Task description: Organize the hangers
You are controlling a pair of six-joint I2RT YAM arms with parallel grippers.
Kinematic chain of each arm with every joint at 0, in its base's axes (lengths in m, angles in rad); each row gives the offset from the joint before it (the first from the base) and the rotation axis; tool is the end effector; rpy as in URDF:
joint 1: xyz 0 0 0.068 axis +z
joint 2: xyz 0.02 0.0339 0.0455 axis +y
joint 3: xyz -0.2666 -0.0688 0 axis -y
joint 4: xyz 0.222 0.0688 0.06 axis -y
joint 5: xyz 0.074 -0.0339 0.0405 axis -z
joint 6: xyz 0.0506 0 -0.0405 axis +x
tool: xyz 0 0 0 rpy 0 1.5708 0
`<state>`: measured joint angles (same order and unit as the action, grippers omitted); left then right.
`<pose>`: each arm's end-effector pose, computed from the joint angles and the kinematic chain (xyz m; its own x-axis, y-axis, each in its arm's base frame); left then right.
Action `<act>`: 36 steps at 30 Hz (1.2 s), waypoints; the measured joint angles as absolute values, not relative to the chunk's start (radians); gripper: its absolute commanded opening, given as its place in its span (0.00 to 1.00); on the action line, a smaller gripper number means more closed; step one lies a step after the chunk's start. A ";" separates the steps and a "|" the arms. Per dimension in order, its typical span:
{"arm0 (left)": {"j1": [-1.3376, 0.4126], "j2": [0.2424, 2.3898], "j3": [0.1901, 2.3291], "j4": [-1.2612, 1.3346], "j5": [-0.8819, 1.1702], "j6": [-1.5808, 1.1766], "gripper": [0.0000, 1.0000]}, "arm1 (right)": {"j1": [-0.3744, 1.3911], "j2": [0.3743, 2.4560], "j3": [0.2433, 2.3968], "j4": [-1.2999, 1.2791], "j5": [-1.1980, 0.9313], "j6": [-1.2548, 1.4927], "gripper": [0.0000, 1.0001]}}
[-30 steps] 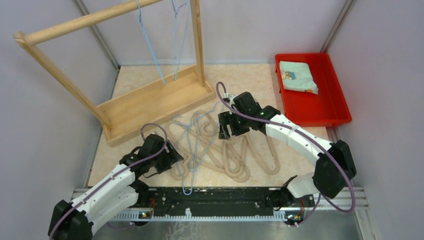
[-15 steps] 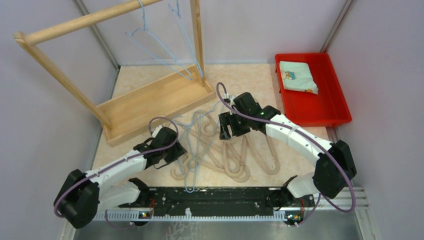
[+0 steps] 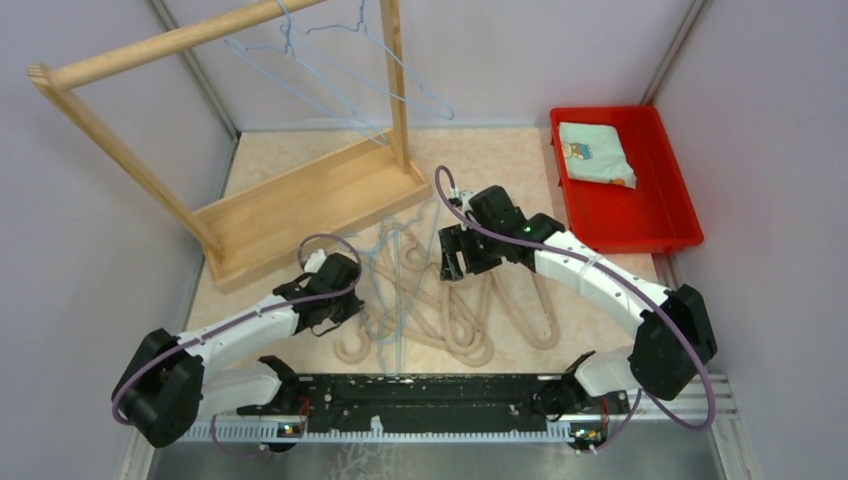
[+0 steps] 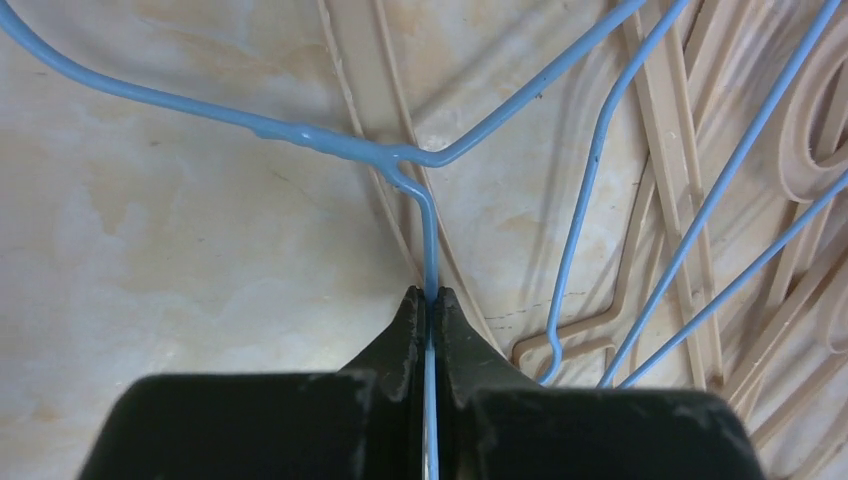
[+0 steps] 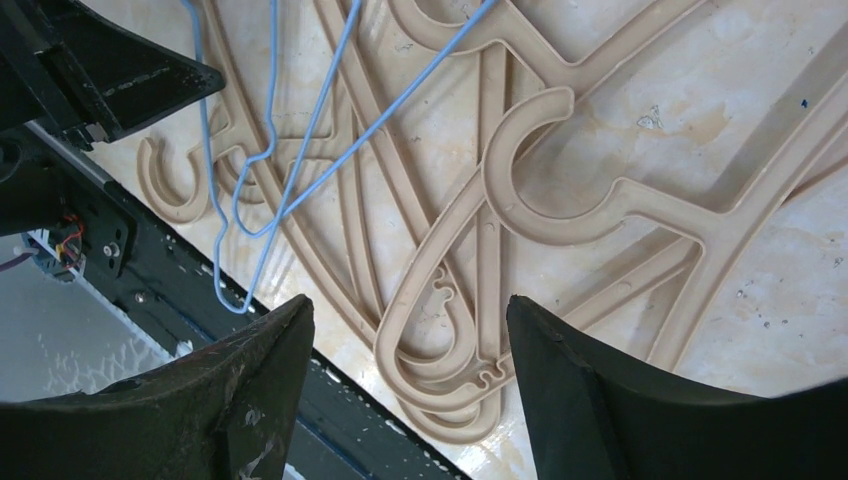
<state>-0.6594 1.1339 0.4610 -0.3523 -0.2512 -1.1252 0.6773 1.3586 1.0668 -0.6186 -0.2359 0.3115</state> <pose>0.1516 -0.1016 0.1585 -0.7347 -0.5364 -0.4154 -0.3978 0.8366 -0.3767 0.2024 0.1780 0.2704 -0.8068 -0.2664 -0.5273 -0.4977 0.7874 0.3637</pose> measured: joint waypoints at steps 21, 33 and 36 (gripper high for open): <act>-0.660 1.038 0.853 -0.863 -0.485 -0.919 0.00 | 0.671 1.369 1.092 -0.612 -0.276 0.288 0.57; -0.660 1.077 1.002 -0.944 -0.553 -0.809 0.00 | 0.671 1.369 1.216 -0.636 -0.334 0.282 0.44; -0.660 1.065 1.013 -0.945 -0.536 -0.803 0.00 | 0.671 1.369 1.224 -0.648 -0.346 0.284 0.44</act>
